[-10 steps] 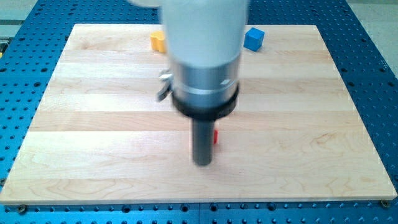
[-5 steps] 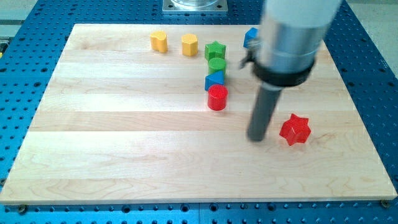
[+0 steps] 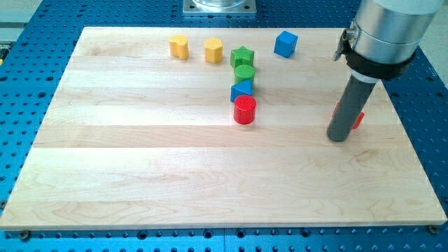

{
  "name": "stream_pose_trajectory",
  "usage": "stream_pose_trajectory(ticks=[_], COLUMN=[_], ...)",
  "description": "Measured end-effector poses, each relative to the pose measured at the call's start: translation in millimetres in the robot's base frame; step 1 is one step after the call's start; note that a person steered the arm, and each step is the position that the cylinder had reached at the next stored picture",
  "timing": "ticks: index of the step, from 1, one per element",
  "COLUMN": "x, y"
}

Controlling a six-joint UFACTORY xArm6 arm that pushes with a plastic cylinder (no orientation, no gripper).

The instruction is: Push the red star to the top right of the blue cube

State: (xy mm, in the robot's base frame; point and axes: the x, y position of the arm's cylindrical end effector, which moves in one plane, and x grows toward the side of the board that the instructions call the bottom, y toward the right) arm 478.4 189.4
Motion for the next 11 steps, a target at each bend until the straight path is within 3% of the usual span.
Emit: stream_pose_trajectory(ticks=[2,3,4,6,8,10,11], x=[-37,5,2,-103,-12,-116,-149], y=[-9,-15,38,4,-17,-36,-2])
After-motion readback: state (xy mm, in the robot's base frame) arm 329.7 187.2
